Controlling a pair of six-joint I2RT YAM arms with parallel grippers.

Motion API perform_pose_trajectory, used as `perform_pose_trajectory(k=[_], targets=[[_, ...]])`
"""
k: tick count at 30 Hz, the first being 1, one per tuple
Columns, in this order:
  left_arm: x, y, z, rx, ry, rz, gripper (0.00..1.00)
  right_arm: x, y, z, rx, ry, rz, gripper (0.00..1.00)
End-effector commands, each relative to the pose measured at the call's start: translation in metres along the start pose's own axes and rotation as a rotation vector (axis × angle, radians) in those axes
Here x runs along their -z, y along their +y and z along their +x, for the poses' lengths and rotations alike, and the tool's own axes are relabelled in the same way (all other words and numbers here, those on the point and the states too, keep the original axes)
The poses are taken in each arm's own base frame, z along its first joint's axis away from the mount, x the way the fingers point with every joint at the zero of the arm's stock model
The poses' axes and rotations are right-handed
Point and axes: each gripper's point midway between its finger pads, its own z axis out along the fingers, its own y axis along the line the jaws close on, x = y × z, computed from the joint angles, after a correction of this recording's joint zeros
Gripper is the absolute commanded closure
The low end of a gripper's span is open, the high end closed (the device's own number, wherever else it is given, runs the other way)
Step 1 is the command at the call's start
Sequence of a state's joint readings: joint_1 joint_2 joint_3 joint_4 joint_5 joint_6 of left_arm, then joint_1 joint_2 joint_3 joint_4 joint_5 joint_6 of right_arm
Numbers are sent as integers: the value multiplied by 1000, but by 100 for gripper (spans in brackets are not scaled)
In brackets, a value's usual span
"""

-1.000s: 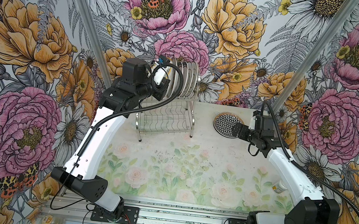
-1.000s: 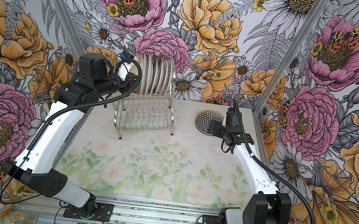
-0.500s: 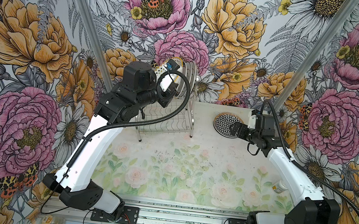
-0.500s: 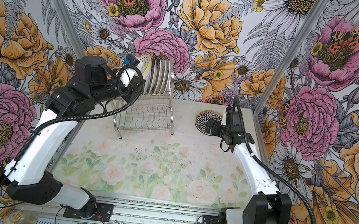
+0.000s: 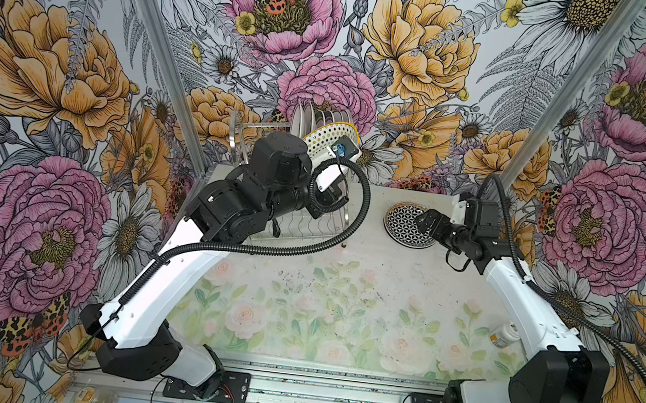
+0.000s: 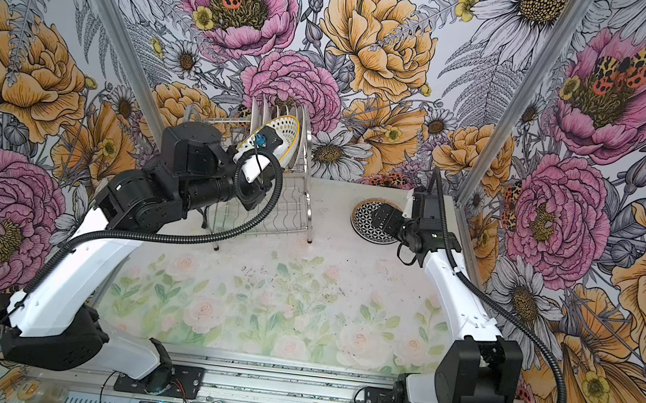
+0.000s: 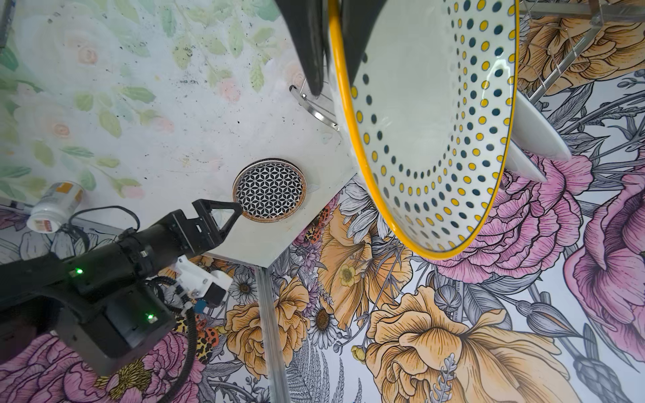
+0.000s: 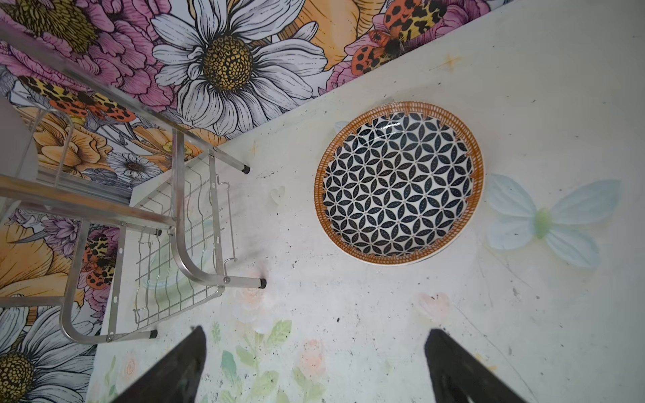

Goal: Unload the plates from the dish rack
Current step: 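Lift the dotted plate clear and carry it toward the right gripper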

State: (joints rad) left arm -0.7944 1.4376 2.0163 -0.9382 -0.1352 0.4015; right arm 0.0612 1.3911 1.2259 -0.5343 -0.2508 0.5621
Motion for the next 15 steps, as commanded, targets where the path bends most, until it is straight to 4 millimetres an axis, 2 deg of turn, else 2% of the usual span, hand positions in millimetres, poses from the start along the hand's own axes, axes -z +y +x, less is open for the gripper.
perform_pose_trajectory(k=[1, 6, 15], targets=[[20, 12, -31, -47, -96, -121, 100, 7, 8, -15, -80, -25, -49, 1], [7, -17, -29, -83, -64, -85, 100, 25, 17, -20, -112, -39, -114, 1], [-18, -58, -26, -151, -13, -48, 100, 79, 41, -32, -157, -107, -249, 1]])
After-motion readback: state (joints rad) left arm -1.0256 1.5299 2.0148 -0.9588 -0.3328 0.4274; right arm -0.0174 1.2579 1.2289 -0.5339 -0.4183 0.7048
